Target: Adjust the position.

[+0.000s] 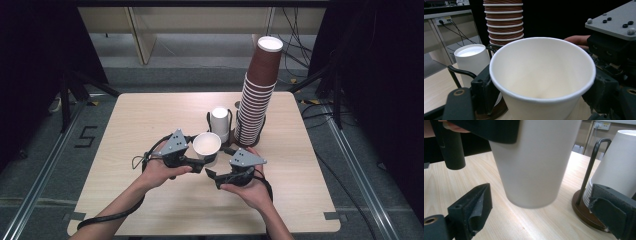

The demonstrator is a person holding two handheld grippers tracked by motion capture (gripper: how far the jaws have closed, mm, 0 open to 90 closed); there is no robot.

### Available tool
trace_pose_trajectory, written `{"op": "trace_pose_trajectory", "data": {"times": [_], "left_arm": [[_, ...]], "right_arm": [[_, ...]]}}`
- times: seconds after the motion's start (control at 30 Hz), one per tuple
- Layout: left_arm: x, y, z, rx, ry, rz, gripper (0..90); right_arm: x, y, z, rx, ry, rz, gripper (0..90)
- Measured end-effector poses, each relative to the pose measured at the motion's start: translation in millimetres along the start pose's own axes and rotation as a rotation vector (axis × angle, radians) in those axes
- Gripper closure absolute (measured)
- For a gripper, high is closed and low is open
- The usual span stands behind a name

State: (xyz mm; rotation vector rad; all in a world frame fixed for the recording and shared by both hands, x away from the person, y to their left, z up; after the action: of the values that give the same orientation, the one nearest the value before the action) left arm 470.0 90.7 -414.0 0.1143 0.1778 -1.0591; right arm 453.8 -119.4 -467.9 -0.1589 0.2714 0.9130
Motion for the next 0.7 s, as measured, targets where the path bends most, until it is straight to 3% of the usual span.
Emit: {"op": "trace_pose_trajectory", "data": {"times": [0.07, 0.17, 0.23, 0.27, 0.3, 0.63, 0.7], "left_arm": [[-1.6, 0.5, 0.6, 0.006, 0.001, 0.001, 23.6], [-3.4, 0.7, 1.3, 0.006, -0.001, 0.006, 23.6], [-3.8, 0.9, 1.5, 0.006, -0.002, 0.006, 23.7], [-4.4, 1.2, 1.6, 0.007, -0.002, 0.007, 23.7], [-4.9, 1.5, 1.7, 0.007, -0.001, 0.009, 23.7], [-14.3, 5.0, 2.5, 0.02, 0.0, 0.034, 23.8], [-16.8, 5.5, 2.5, 0.019, -0.002, 0.04, 23.7]], "right_arm": [[0.1, 0.6, -0.7, 0.018, 0.001, 0.018, 4.9], [-2.7, 0.0, -0.9, 0.015, 0.009, -0.009, 4.5], [-2.2, -0.2, -1.4, 0.022, 0.002, 0.005, 4.4], [-4.8, -2.7, -1.2, -0.003, 0.007, -0.014, 4.4], [-6.0, -0.1, -1.7, 0.035, 0.021, -0.013, 4.4], [-10.0, -4.0, -2.5, 0.032, 0.01, -0.028, 5.3], [-11.3, -6.6, -3.0, 0.007, -0.002, -0.045, 5.6]]}}
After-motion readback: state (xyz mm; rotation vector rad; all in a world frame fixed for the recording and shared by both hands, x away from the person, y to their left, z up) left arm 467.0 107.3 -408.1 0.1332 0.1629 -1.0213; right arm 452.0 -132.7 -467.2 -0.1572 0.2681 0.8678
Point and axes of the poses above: each handheld gripper's, and its own axes: x roughly forward along the jaws, z roughly out of its top, y roughly to its left, the point moved 1 cm from there along x, roughly forward along the jaws
